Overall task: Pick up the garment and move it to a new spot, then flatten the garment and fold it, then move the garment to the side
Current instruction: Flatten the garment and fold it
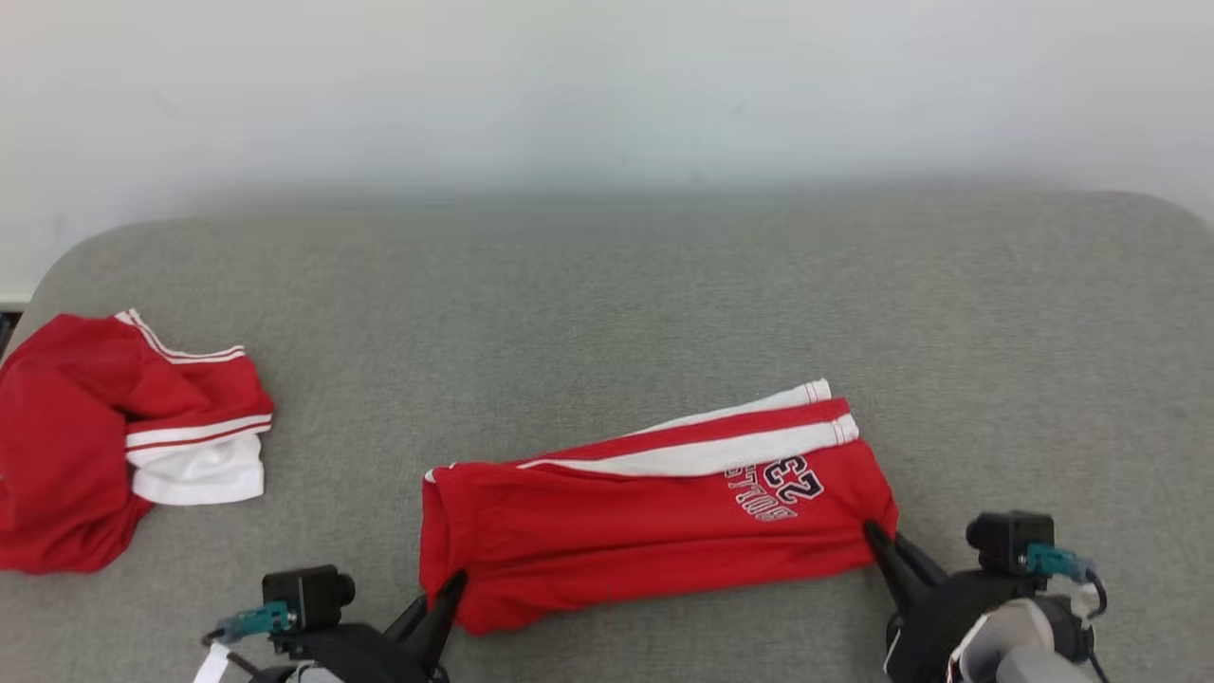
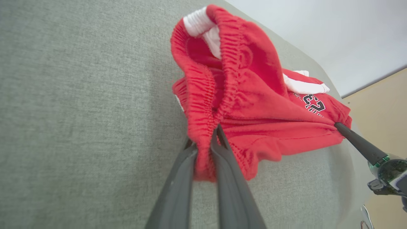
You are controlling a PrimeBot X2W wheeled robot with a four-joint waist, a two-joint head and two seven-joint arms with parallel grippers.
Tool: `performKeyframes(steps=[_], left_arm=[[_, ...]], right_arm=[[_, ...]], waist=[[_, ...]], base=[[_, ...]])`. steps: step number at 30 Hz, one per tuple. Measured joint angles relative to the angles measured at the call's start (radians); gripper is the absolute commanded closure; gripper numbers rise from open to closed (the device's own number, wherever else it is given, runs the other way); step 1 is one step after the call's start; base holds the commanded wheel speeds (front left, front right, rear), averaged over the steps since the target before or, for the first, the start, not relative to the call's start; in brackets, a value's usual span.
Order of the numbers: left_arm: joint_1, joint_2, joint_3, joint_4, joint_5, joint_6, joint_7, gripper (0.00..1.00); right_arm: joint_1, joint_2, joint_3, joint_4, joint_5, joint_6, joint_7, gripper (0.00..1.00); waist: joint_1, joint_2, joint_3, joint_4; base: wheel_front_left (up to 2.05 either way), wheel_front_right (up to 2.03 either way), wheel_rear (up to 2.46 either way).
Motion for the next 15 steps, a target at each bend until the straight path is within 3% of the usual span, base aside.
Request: performKeyframes(steps=[11,15], left_arm=[[0.035,0.066,-0.028,-0.081,0.086,0.08,-0.01,1.0],[0.068,0.069,-0.022,-0.095,0.076,0.089,-0.005,1.0]], right_arm=[[0.127,0.0,0.0,-0.132,0.011,-0.005,-0.014,1.0],[0.146,0.004,-0.003,-0.174,0.02,-0.016,-0.013,1.0]], waist=[[0.0002,0.0,-0.019,-0.039],[0.0001,-0.0001,-0.015,-0.046]], base=[[0.0,0.0,0.0],[0.0,0.0,0.0]])
